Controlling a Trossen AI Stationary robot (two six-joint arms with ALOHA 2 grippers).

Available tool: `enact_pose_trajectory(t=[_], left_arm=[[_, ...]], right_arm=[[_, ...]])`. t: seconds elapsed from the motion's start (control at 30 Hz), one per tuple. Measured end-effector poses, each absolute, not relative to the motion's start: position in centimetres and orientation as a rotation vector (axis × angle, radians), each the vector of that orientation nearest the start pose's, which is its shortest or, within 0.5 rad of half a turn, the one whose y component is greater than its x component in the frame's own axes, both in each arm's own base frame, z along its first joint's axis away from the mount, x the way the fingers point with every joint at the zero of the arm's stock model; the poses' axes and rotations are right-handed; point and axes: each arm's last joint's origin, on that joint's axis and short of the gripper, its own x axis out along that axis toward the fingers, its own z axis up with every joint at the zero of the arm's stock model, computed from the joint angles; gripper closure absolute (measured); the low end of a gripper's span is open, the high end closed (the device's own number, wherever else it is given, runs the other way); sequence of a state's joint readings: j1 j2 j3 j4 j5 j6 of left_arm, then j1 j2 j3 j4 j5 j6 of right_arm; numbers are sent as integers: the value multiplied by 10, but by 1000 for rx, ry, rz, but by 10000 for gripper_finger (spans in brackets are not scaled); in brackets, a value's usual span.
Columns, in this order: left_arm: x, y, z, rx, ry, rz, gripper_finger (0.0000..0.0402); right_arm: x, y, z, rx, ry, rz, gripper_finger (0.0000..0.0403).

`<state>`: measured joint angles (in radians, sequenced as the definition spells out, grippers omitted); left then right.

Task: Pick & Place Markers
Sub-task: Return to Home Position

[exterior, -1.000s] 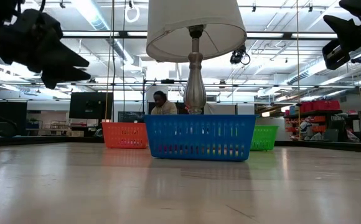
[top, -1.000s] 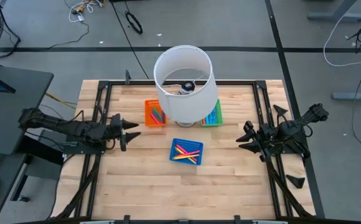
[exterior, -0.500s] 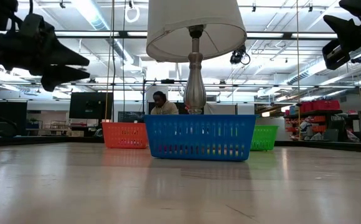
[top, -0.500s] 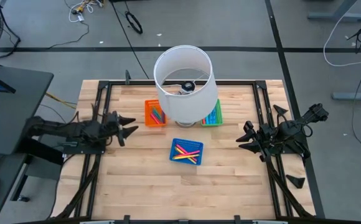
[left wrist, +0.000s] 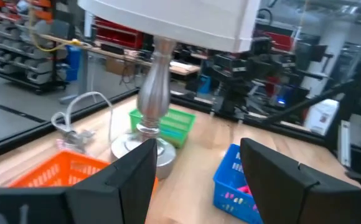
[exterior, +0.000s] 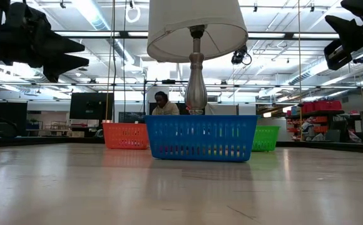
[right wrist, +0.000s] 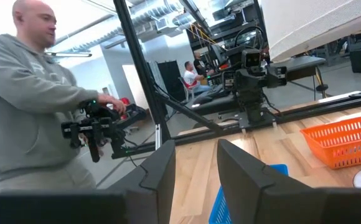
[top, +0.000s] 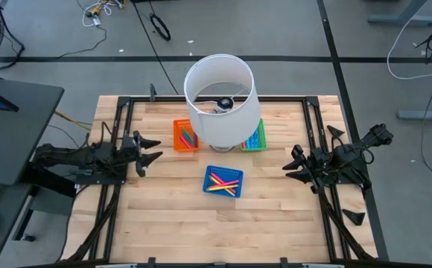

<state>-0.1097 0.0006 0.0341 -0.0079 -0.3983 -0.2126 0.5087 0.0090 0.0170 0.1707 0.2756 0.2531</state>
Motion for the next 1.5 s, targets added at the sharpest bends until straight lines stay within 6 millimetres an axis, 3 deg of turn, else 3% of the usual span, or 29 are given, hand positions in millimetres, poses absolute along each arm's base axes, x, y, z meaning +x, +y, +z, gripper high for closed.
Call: enact_pose_trajectory(t=[0.2,0.43,1.5], left_arm=[[94,2,174,-228,-58,305,165],[94,2,174,-382,-83,302,165],[94,2,175,-387,-92,302,165]], right_arm=[[86,39,185,320,-135,252,284],[86,39,185,320,-135,252,284],[87,39,185,320,-135,252,284]])
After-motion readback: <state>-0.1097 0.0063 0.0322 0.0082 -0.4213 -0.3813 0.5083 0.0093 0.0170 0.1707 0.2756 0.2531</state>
